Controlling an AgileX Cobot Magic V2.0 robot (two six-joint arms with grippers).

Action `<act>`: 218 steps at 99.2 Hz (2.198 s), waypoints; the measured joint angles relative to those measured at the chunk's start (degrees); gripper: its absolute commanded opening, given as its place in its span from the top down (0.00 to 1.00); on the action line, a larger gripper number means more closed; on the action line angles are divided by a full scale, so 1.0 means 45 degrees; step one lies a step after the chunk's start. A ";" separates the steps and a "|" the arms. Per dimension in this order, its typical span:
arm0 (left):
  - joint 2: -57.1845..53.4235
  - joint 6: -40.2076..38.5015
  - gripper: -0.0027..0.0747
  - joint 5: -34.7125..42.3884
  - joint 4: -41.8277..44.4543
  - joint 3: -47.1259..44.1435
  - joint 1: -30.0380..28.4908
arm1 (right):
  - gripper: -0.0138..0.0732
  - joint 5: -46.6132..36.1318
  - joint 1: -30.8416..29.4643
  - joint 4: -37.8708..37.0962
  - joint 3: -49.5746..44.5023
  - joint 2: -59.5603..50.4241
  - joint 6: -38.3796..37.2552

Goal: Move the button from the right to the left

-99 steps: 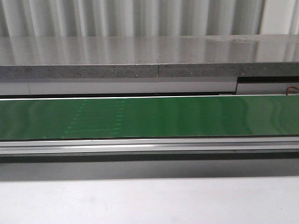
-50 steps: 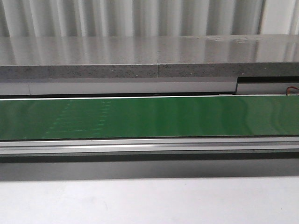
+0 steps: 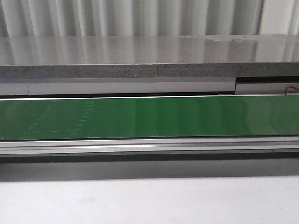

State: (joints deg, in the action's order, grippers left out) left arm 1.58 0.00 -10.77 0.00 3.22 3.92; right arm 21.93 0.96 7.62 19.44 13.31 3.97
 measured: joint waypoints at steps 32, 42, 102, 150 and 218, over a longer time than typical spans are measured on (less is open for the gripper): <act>-0.0404 0.0000 0.99 0.0060 0.0068 -0.0695 -0.0009 | 0.92 0.0000 0.0000 0.0000 0.0000 0.0000 0.0000; -0.0404 0.0000 0.99 0.0060 0.0068 -0.0695 -0.0009 | 0.92 0.0000 0.0000 0.0000 0.0000 0.0000 0.0000; -0.0404 0.0000 0.99 0.0019 0.0068 -0.0695 -0.0009 | 0.92 0.0000 0.0000 0.0000 0.0000 0.0000 0.0000; -0.0404 0.0000 0.99 -0.0004 0.0090 -0.0695 -0.0009 | 0.92 -0.2726 -0.0447 -0.0478 -0.1585 0.0000 0.0000; -0.0404 0.0000 0.99 -0.0014 0.0090 -0.0695 -0.0009 | 0.92 -0.3365 -0.1242 -0.1139 -0.4662 -0.3088 -0.0658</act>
State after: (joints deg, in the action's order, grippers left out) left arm -0.24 0.00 -10.83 0.40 0.09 3.88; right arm 6.79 -4.62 2.49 -1.54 -0.58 1.00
